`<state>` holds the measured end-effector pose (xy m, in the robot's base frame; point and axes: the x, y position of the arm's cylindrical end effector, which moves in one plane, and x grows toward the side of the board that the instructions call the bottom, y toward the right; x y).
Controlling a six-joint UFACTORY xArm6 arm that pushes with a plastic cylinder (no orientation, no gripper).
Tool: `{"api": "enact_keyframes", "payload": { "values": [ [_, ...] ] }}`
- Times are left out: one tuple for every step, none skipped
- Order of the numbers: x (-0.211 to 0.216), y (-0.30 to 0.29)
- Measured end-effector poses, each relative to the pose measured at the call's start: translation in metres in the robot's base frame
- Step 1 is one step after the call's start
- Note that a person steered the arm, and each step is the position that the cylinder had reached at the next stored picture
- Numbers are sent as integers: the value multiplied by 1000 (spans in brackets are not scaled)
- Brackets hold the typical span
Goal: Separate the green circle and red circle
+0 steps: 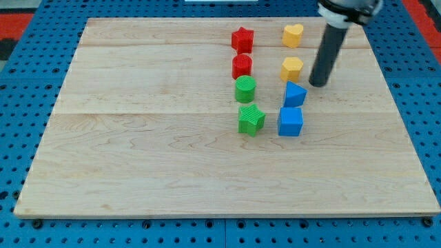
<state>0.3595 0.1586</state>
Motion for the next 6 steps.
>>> {"api": "enact_keyframes", "payload": {
  "values": [
    [-18, -46],
    [-14, -99],
    [8, -100],
    [-4, -121],
    [-21, -138],
    [-21, -144]
  ]
}}
